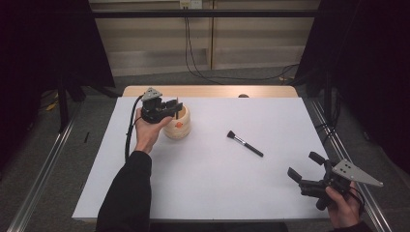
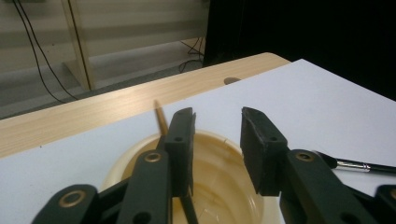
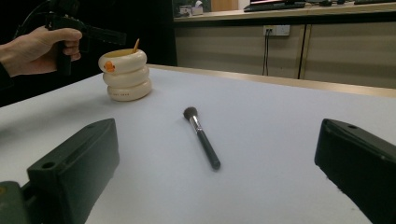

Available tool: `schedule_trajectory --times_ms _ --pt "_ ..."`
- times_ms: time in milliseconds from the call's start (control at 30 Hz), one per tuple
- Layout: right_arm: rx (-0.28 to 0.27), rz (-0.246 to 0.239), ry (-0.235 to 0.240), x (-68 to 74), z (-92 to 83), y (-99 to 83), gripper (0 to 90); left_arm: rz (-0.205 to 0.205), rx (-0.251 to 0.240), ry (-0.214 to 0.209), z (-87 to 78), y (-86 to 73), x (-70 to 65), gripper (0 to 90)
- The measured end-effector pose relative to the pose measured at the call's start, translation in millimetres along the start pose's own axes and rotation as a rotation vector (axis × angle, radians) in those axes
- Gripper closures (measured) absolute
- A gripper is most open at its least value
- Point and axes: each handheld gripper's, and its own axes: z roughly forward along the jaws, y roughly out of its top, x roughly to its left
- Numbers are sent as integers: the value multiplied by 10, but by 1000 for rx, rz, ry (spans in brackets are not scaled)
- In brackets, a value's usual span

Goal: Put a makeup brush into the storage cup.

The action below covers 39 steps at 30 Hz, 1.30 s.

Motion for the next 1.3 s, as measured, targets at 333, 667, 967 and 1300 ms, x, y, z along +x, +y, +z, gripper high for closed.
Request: schedule_trajectory --times_ms 333,667,967,1300 --pt "2 -6 2 -2 -1 0 0 -18 -29 20 -111 39 -20 294" --pt "7 -18 5 -1 1 -2 0 -33 -27 16 -191 -9 -90 39" --pt "10 -17 2 0 2 -3 0 37 -27 -18 -305 -84 -220 37" --pt "9 -21 5 1 12 -3 0 58 -11 43 -404 -185 -322 27"
